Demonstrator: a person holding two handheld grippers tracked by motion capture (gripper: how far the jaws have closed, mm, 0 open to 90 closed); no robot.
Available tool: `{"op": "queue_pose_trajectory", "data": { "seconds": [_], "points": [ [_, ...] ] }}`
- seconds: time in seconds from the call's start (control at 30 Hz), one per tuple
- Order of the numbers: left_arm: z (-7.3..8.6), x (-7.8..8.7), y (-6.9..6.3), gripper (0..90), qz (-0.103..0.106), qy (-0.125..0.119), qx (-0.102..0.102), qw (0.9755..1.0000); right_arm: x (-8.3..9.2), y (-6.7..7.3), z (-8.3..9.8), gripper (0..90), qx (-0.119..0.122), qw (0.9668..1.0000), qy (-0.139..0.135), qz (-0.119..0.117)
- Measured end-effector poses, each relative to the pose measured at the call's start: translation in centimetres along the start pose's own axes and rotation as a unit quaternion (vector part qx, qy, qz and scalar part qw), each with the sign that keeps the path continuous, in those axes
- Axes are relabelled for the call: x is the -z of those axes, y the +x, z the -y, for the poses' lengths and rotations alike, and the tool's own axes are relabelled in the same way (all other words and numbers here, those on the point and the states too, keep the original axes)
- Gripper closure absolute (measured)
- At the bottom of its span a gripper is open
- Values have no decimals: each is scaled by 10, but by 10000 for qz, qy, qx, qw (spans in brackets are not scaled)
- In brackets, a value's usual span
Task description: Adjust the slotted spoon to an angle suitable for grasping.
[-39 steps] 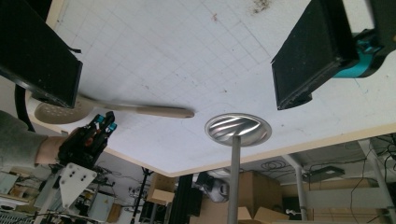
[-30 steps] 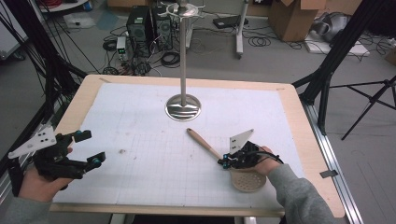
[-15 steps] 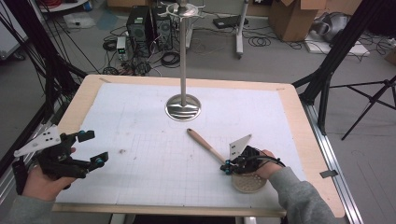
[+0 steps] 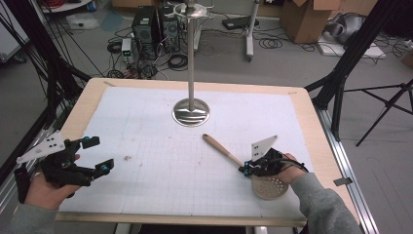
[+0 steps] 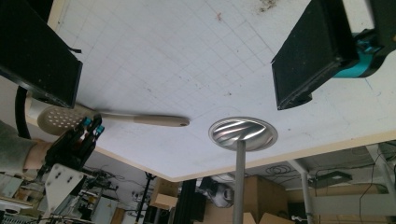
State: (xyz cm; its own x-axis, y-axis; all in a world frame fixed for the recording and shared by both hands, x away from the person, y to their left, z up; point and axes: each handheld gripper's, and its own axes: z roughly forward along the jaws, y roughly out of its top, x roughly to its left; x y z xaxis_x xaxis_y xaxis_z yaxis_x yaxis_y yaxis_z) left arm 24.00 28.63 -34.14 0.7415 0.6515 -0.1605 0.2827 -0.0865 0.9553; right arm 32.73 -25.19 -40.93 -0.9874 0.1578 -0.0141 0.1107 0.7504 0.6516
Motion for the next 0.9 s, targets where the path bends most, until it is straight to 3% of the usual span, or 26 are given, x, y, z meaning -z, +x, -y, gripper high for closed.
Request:
{"op": "queue_pose_trajectory", "data": {
  "seconds": [0.07, 0.23, 0.4, 0.6, 0.73, 0.9],
  "points": [
    [0, 0, 0, 20, 0, 0, 10, 10000, 8, -2, -11, 900, -123, 9992, -230, 306],
    [1, -1, 0, 20, 25, -9, 9, 10000, 12, -10, -28, 900, -539, 9939, -656, 700],
    [2, -2, 1, 20, 43, 8, 22, 10000, -4, -19, -38, 900, -992, 9880, -531, 1058],
    [1, 1, 3, 20, 22, -36, 43, 10000, -30, -33, -46, 900, -1166, 9840, -354, 1296],
    [1, 2, 3, 20, 28, -57, 38, 10000, -43, -42, -46, 900, -1224, 9831, -237, 1340],
    [1, 1, 3, 20, 46, -46, 43, 10000, -52, -49, -41, 900, -1266, 9816, -76, 1426]
  ]
}}
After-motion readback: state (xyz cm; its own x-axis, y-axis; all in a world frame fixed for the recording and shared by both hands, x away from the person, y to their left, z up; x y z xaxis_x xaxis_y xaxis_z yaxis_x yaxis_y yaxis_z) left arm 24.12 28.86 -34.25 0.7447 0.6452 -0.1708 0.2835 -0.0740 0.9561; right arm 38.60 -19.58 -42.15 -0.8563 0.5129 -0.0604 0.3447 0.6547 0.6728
